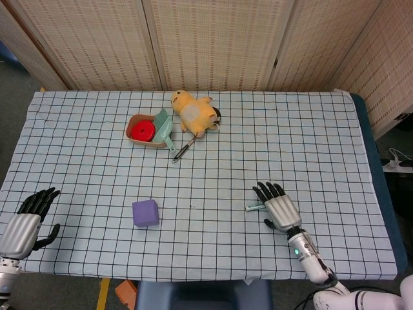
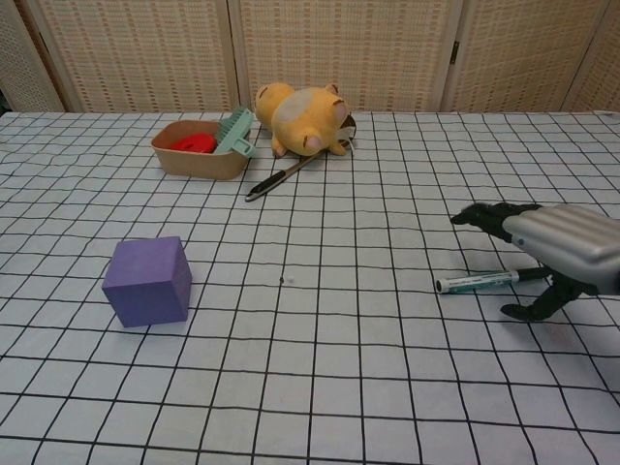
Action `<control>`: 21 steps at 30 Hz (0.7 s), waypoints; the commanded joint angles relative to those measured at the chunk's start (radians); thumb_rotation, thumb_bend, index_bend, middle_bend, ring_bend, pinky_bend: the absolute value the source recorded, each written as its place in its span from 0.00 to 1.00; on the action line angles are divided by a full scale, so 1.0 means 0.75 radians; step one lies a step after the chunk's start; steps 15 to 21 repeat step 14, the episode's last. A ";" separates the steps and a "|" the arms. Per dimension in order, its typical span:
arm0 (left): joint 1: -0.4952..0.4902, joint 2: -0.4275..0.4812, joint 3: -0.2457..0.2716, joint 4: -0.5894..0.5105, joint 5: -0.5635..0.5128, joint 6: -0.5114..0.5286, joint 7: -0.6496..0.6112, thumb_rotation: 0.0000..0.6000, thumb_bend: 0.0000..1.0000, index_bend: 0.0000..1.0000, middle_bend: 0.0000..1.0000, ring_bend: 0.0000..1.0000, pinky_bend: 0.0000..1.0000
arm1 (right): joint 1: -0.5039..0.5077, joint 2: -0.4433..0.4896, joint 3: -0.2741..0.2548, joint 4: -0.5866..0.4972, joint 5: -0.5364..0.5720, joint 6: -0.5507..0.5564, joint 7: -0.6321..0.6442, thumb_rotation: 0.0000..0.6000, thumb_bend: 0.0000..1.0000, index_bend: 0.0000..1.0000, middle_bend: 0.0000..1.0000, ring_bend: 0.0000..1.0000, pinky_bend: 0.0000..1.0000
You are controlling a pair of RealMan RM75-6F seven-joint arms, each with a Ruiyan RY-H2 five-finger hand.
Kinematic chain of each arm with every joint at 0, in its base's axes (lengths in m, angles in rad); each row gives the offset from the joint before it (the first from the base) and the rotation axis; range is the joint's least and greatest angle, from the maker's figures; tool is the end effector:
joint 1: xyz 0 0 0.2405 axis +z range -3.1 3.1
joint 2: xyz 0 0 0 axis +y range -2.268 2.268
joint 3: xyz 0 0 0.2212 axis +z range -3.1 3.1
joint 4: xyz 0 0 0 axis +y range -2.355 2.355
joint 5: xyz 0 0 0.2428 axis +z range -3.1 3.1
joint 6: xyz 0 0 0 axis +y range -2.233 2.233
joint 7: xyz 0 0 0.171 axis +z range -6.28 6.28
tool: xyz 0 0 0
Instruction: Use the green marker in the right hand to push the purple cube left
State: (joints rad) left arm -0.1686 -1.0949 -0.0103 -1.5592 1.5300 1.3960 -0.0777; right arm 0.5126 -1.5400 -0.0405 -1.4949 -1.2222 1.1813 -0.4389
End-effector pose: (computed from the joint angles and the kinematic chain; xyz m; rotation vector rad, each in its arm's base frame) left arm -0.2962 0.2239 0.1058 -1.5172 -0.9328 -0.8944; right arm -0.2014 -0.2697 -0.0587 1.8354 -0.8758 0.7289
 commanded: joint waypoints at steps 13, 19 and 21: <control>0.011 -0.053 -0.019 -0.022 -0.049 0.015 0.175 1.00 0.45 0.00 0.00 0.00 0.10 | -0.419 0.241 -0.053 0.024 -0.387 0.671 0.233 1.00 0.15 0.00 0.00 0.00 0.00; 0.012 -0.054 -0.019 -0.024 -0.051 0.015 0.179 1.00 0.45 0.00 0.00 0.00 0.10 | -0.423 0.245 -0.045 0.019 -0.383 0.669 0.232 1.00 0.15 0.00 0.00 0.00 0.00; 0.012 -0.054 -0.019 -0.024 -0.051 0.015 0.179 1.00 0.45 0.00 0.00 0.00 0.10 | -0.423 0.245 -0.045 0.019 -0.383 0.669 0.232 1.00 0.15 0.00 0.00 0.00 0.00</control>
